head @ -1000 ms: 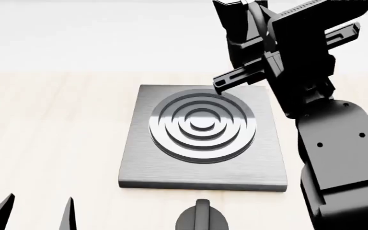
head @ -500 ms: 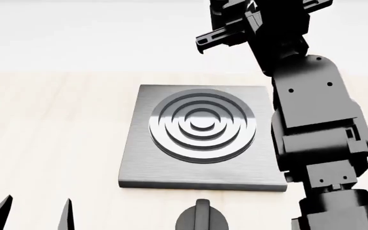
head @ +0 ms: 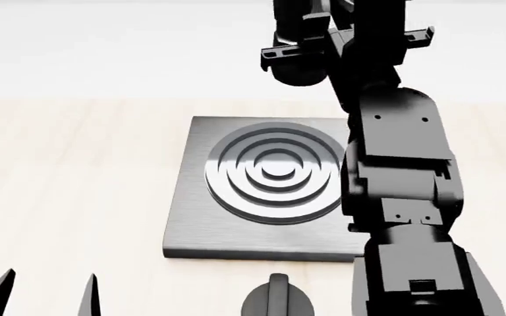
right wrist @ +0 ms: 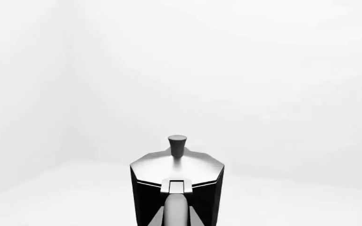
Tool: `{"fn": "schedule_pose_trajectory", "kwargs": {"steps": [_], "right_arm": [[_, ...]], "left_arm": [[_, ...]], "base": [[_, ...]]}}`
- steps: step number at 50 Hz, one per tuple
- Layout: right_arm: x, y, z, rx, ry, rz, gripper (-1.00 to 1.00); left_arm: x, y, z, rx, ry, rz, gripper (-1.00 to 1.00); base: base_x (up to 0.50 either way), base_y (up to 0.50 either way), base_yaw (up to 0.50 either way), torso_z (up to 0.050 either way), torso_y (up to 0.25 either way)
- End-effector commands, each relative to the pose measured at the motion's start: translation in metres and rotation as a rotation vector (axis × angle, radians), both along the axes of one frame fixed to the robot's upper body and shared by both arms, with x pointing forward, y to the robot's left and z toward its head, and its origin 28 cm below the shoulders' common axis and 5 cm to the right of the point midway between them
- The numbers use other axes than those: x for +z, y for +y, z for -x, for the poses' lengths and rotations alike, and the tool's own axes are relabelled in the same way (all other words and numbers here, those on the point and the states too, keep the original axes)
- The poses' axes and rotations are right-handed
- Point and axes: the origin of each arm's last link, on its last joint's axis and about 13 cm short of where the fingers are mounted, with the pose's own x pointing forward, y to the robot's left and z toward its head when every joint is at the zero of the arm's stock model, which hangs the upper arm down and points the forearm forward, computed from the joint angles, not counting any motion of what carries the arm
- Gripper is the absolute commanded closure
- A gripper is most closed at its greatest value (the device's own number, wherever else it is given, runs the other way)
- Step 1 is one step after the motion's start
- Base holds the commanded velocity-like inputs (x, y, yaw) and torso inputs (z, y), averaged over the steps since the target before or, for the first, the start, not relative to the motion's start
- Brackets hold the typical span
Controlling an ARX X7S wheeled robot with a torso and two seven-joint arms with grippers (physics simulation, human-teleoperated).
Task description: Put the moka pot on the stove.
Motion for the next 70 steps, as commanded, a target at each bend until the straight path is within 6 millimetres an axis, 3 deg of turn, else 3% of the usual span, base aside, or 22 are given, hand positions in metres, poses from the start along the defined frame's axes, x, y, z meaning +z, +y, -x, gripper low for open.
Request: {"fn": "schedule_pose_trajectory", "kwargs": {"steps": [1, 24, 35, 70], "right_arm": [[-0.002, 0.012, -0.001, 0.015, 0.016, -0.047, 1.0], [-0.019, 0.02, 0.002, 0.04, 0.072, -0.018, 1.0], [-0.036, 0.017, 0.004, 0.021, 0.118, -0.042, 1.0], [-0.063, 0.013, 0.01, -0.002, 0.196, -0.079, 1.0]], "left_arm": [[0.001, 0.0, 0.002, 0.0, -0.002, 0.001, -1.0], [0.0, 0.0, 0.001, 0.0, 0.002, 0.001, -1.0], [0.0, 0.0, 0.001, -0.002, 0.002, 0.0, -1.0], [0.001, 0.001, 0.002, -0.003, 0.0, -0.001, -1.0]], "base": [[0.0, 0.0, 0.0, 0.0, 0.0], [0.0, 0.0, 0.0, 0.0, 0.001], [0.0, 0.0, 0.0, 0.0, 0.001], [0.0, 0.0, 0.0, 0.0, 0.001]]}}
